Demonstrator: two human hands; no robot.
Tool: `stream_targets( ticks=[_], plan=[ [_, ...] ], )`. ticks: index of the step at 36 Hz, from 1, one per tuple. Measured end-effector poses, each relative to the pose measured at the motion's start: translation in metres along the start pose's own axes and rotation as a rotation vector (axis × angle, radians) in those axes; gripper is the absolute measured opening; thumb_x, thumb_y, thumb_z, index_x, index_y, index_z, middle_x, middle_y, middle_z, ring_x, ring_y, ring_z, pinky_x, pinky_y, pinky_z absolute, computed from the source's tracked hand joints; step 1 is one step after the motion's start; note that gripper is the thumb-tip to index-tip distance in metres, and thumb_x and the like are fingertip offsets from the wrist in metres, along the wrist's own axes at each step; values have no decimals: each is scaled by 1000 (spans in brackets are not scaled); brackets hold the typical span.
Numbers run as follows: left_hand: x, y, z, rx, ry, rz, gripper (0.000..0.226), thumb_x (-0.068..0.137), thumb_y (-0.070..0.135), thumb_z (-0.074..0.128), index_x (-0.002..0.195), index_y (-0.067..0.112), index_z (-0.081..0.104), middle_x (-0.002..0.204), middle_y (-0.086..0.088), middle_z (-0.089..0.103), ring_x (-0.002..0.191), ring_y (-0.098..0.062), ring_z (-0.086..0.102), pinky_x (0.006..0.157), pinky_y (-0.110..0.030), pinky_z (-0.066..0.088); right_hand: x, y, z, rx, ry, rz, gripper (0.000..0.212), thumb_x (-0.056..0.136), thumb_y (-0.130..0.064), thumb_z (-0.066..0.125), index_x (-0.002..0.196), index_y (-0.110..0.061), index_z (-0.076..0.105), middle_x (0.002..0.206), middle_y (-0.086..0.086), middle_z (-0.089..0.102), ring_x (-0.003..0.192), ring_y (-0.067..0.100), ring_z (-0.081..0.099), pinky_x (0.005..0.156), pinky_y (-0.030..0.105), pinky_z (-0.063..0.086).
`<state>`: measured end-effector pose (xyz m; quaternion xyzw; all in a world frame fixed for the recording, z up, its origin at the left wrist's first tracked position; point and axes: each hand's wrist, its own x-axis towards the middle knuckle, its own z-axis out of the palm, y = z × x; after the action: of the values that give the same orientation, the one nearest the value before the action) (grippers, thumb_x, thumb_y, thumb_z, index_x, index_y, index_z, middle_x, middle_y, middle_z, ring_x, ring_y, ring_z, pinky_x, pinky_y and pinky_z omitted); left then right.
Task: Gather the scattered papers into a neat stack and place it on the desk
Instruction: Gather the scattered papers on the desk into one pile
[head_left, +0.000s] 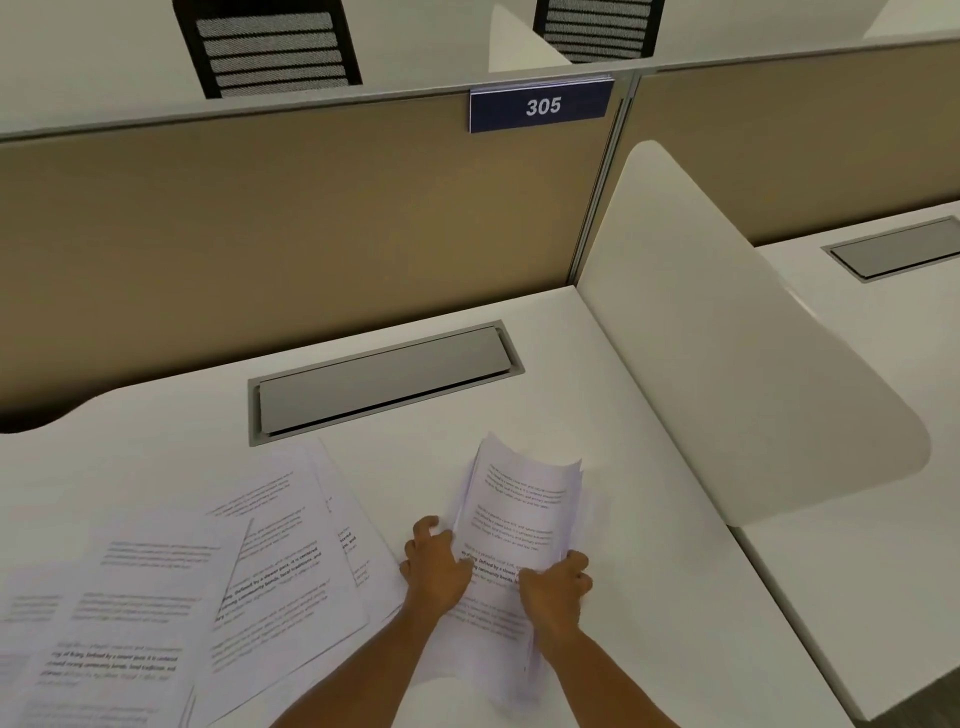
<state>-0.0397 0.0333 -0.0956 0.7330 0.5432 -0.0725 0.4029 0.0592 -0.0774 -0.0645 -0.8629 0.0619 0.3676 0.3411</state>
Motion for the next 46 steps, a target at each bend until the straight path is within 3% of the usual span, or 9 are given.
stream_targets(
  ticks=[3, 8, 11, 14, 19, 22, 25, 32, 46],
  plan=[
    [-2, 2, -3, 31, -4, -18, 56, 89, 37, 66, 138, 14, 52, 148, -1, 41, 134, -23, 40, 111, -42, 31, -2, 0, -6, 212, -25, 42, 50, 87, -1, 59, 119, -20, 26, 116, 14, 57, 83, 19, 59, 57, 28, 50],
    [-12, 3, -7, 18, -71, -46, 50, 90, 38, 62, 134, 17, 55, 135, -2, 57, 126, -22, 52, 109, -42, 35, -4, 5, -16, 308, -44, 117, 50, 88, 2, 57, 132, -6, 37, 113, 16, 60, 78, 20, 58, 67, 29, 48],
    [-21, 0, -9, -174, -119, -20, 43, 90, 25, 65, 130, 9, 57, 131, -9, 64, 116, -24, 62, 106, -45, 47, -10, 8, -24, 261, -83, 58, 27, 86, 0, 60, 111, -5, 66, 95, 9, 71, 77, 20, 64, 55, 23, 46],
    [-32, -1, -13, -303, -123, -1, 47, 91, 16, 66, 135, 5, 54, 136, -13, 62, 117, -26, 63, 102, -43, 53, -18, 8, -31, 239, -92, -10, 16, 87, -2, 60, 94, -11, 72, 80, 3, 71, 71, 18, 64, 56, 23, 50],
    [-52, -1, -18, -396, -82, 12, 46, 91, 13, 67, 134, 7, 54, 136, -9, 61, 118, -24, 63, 101, -38, 53, -29, 4, -40, 197, -130, -106, 15, 89, -6, 59, 93, -16, 69, 87, 7, 73, 80, 25, 69, 70, 34, 60],
    [-66, 0, -25, -460, -5, 31, 44, 89, 9, 69, 128, 11, 48, 128, -8, 65, 103, -18, 66, 83, -25, 57, -32, 1, -42, 179, -172, -164, 16, 89, -7, 60, 97, -18, 69, 90, 6, 74, 85, 27, 70, 80, 41, 62],
    [-84, 0, -35, -550, 79, 21, 60, 86, 8, 73, 132, 19, 36, 115, 1, 64, 95, -15, 66, 72, -18, 57, -38, -3, -45, 183, -228, -216, 18, 89, -7, 60, 98, -19, 68, 87, 3, 72, 82, 23, 69, 72, 35, 59],
    [-121, -15, -51, -744, 236, 21, 37, 87, 16, 75, 123, 18, 65, 119, -3, 72, 105, -16, 70, 100, -38, 55, -54, -14, -50, 201, -423, -307, 29, 89, 1, 62, 107, -20, 68, 96, 1, 73, 85, 18, 69, 60, 23, 53],
    [-182, -47, -83, -1007, 264, -101, 40, 86, -2, 68, 122, 16, 62, 117, -9, 73, 102, -28, 72, 86, -41, 61, -84, -31, -35, -6, -736, -474, 36, 89, 2, 63, 89, -35, 67, 89, -12, 73, 82, 9, 71, 51, 12, 53]
  ],
)
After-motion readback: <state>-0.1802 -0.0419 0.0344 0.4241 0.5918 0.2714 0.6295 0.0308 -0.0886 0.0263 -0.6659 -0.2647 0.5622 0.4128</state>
